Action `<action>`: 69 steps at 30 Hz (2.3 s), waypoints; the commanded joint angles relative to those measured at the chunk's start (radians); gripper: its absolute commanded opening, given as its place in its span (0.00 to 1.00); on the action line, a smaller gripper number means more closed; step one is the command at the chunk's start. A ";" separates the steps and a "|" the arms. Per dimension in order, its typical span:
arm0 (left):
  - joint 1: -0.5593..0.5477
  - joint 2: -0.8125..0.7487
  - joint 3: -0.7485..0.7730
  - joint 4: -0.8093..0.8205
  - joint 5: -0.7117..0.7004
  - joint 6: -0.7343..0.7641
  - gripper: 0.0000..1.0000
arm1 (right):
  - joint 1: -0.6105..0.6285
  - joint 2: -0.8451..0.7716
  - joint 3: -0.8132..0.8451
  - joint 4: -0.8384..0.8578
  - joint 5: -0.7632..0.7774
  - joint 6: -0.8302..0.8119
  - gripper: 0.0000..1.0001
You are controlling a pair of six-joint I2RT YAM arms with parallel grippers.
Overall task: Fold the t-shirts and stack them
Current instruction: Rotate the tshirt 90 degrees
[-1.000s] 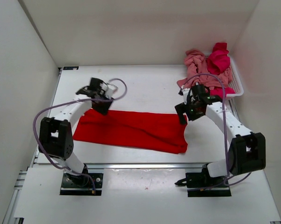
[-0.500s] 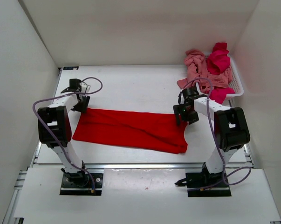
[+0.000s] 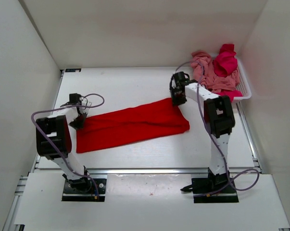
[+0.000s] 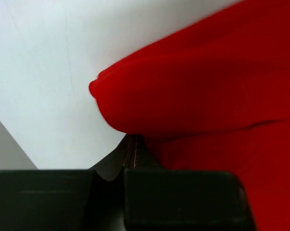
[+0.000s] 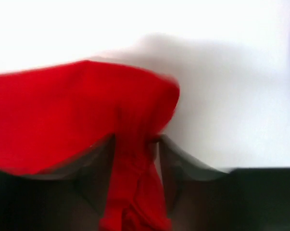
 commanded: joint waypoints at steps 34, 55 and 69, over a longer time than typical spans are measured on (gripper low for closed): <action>0.053 -0.137 -0.014 -0.199 0.024 0.026 0.47 | -0.063 -0.189 -0.332 0.139 -0.205 0.305 0.20; 0.023 -0.142 -0.014 -0.304 0.077 0.009 0.47 | 0.066 0.334 0.741 -0.060 0.100 0.308 0.99; 0.047 -0.355 -0.114 -0.222 0.217 -0.097 0.49 | 0.489 -0.486 -0.315 0.099 -0.068 0.166 0.85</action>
